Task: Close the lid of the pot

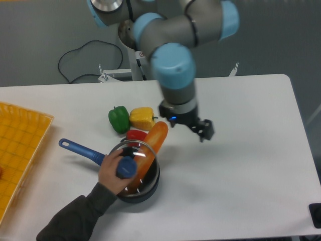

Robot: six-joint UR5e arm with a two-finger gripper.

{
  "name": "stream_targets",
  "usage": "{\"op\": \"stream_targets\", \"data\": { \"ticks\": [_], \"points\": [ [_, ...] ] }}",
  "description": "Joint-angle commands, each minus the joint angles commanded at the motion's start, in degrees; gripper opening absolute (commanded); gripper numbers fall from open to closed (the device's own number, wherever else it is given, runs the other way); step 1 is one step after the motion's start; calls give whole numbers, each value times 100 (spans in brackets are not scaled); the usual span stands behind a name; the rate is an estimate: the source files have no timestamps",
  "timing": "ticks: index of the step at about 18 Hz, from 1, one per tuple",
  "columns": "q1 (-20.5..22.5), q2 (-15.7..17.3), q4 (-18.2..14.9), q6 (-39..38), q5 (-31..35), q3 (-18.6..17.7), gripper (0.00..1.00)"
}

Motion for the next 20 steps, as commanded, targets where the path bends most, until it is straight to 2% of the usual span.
{"op": "stream_targets", "data": {
  "ticks": [4, 11, 13, 16, 20],
  "points": [
    [326, -70, 9, 807, -26, -53, 100],
    [915, -237, 0, 2039, -510, -53, 100],
    [932, -342, 52, 2119, -501, -53, 100],
    [1099, -483, 421, 2207, -492, -97, 100],
    [1249, -483, 475, 2321, -483, -150, 100]
  ]
}}
